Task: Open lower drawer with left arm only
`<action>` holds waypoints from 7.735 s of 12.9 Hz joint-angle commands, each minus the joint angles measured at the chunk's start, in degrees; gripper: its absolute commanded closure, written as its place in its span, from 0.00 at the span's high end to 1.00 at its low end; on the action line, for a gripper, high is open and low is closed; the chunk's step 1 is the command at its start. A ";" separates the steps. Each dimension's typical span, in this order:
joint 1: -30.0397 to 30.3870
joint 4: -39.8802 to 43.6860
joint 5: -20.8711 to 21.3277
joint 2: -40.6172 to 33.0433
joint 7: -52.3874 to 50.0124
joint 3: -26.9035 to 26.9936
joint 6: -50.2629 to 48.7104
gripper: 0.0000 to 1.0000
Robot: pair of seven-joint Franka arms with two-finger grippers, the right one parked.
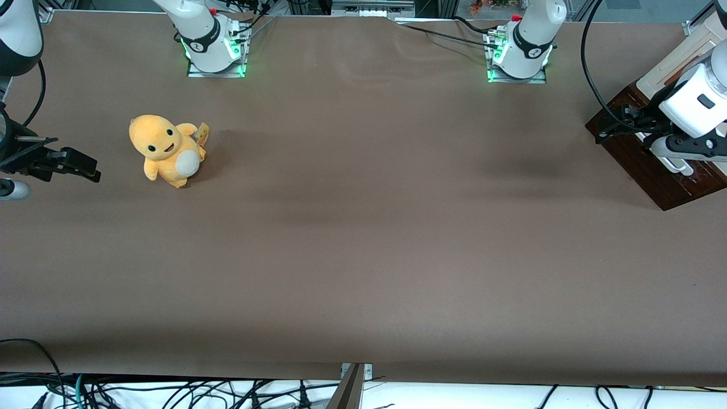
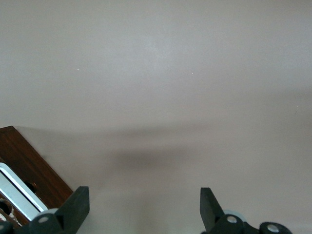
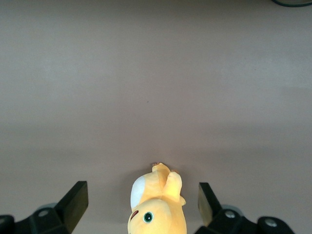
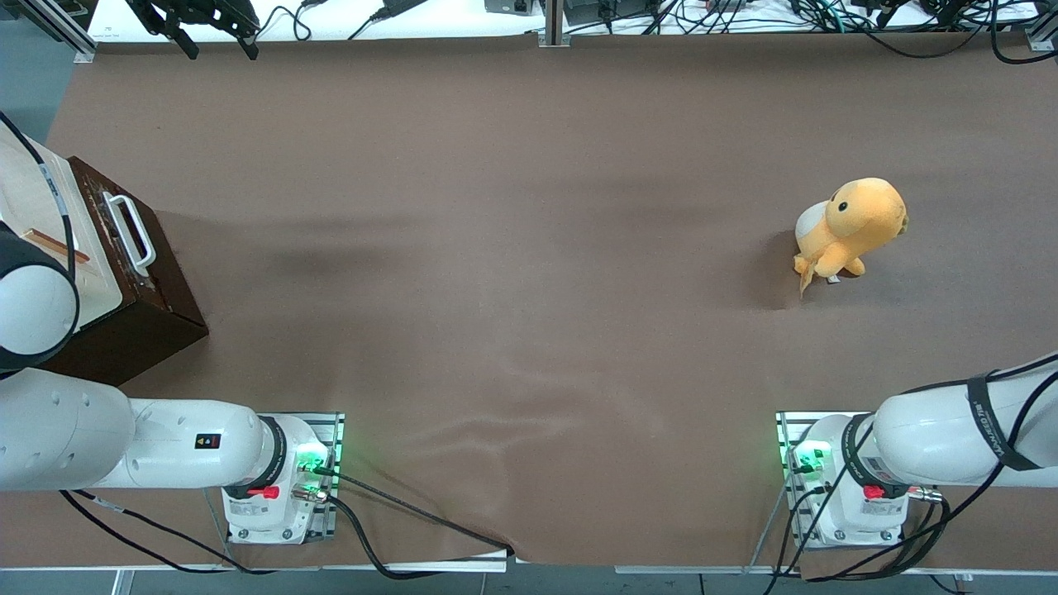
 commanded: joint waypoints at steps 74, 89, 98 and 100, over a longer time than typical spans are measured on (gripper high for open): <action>3.24 -25.79 65.90 32.93 -62.92 -1.13 -10.73 0.13; -0.89 -20.78 60.72 33.63 -60.99 -2.01 -13.72 0.12; -3.79 -18.41 57.82 34.16 -59.40 -2.01 -14.87 0.12; -4.76 -17.89 57.03 34.34 -58.96 -2.01 -14.95 0.11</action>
